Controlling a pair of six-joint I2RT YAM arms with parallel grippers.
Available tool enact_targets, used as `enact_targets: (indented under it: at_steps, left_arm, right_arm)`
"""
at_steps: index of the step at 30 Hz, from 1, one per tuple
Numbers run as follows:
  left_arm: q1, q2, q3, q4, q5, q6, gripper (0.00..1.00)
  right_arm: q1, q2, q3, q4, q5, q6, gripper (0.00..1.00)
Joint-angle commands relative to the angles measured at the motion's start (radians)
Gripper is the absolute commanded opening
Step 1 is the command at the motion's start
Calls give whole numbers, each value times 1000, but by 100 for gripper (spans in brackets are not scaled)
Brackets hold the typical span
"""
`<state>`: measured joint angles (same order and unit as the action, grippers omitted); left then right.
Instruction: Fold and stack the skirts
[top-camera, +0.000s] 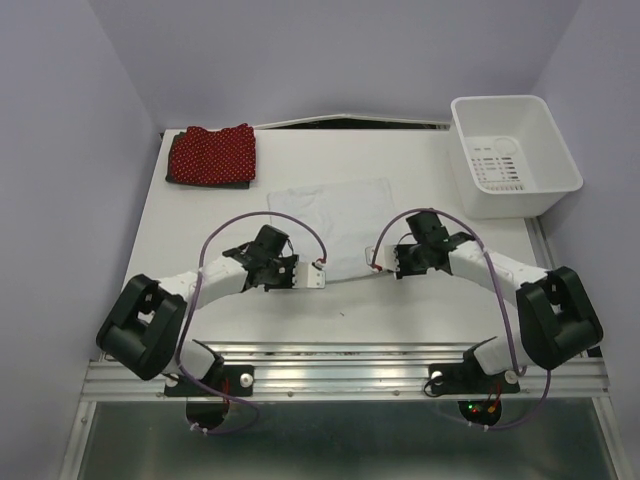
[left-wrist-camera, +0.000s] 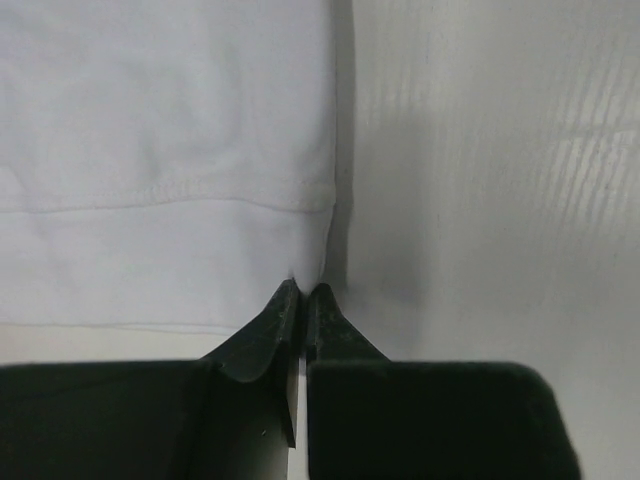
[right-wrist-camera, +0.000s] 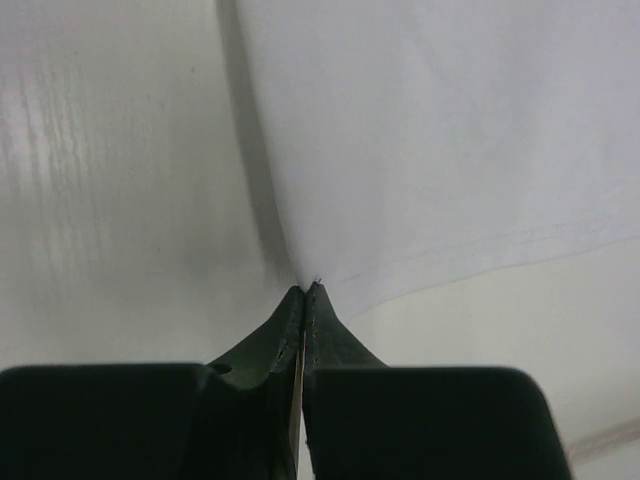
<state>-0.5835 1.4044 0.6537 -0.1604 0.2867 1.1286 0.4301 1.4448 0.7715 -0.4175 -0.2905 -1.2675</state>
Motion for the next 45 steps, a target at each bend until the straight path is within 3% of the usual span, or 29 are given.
enact_targets:
  at_steps: [1, 8, 14, 17, 25, 40, 41, 44, 45]
  left_arm:
    - [-6, -125, 10, -120, 58, -3, 0]
    - [4, -390, 66, -427, 141, 19, 0]
    - [7, -484, 124, -485, 187, -73, 0]
    - [36, -438, 158, -447, 166, -122, 0]
    - [293, -122, 379, -361, 221, -167, 0]
    - [338, 315, 651, -245, 181, -239, 0]
    - [341, 336, 662, -246, 175, -242, 0]
    - [341, 409, 693, -242, 122, -257, 27]
    - [341, 422, 704, -240, 111, -262, 31]
  right_arm:
    - [-7, -96, 43, -101, -41, 48, 1]
    - [-7, -302, 97, -366, -105, 66, 1]
    - [-7, -325, 193, -414, -122, 129, 1]
    - [-7, -238, 259, -363, -102, 143, 1]
    - [-27, 55, 456, -334, -49, 60, 1]
    - [-100, 446, 733, -313, -56, 54, 1]
    - [-100, 462, 741, -311, -59, 59, 2]
    - [-100, 525, 770, -288, -35, 103, 32]
    - [-109, 540, 782, -287, -26, 112, 41]
